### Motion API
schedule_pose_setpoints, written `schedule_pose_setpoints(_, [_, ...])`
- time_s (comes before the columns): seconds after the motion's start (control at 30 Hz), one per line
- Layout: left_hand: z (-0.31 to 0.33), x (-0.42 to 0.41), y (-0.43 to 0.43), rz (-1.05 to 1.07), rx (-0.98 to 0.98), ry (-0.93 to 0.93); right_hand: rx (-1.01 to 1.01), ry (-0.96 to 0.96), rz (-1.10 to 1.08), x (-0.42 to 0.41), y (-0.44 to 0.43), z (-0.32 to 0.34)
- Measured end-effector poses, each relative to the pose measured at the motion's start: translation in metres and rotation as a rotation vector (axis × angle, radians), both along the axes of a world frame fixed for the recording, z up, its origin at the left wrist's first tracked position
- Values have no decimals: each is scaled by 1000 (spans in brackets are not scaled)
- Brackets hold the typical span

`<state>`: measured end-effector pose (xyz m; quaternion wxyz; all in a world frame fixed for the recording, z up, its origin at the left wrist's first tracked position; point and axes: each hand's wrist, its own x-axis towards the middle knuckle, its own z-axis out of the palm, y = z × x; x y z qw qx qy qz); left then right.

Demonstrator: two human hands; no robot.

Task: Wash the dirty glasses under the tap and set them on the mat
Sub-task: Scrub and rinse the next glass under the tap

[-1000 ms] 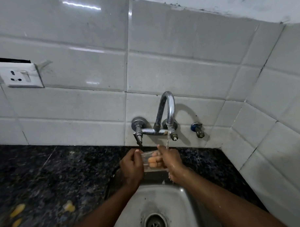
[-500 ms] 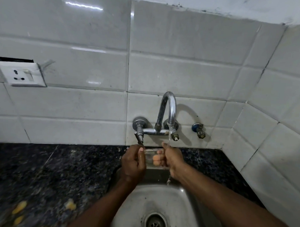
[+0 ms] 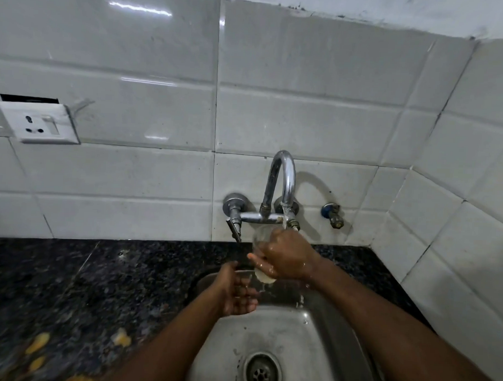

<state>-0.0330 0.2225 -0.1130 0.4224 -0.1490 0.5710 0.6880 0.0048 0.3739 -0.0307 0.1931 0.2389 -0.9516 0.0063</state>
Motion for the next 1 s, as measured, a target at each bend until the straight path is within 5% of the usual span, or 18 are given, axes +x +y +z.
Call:
schedule_pose_setpoints(0.17, [-6, 11, 0, 52, 0, -28, -8, 63, 24, 1, 14, 7])
schedule_pose_setpoints(0.23, [4, 18, 8, 70, 103, -9, -363, 26, -149, 6, 13, 1])
schedule_pose_setpoints(0.37, [40, 15, 19, 216, 294, 114, -1398, -67, -424, 25, -13, -27])
schedule_pose_setpoints(0.47, [61, 13, 26, 117, -336, 869, -1806, -262, -745, 28, -25, -53])
schedule_pose_setpoints(0.53, [76, 15, 31, -54, -780, 1403, -1987, -529, -739, 32, -34, -63])
schedule_pose_setpoints(0.63, [97, 23, 41, -257, -958, 1666, -2139, -697, -731, 35, -48, -63])
schedule_pose_setpoints(0.8, [79, 11, 26, -29, -753, 1401, -2110, -468, -734, 34, -46, -48])
schedule_pose_setpoints(0.87, [67, 11, 19, 138, -612, 1048, -2023, -315, -691, 33, -41, -35])
schedule_pose_setpoints(1.0, [56, 13, 4, 189, 15, 249, -1356, -95, -555, 20, -39, -22])
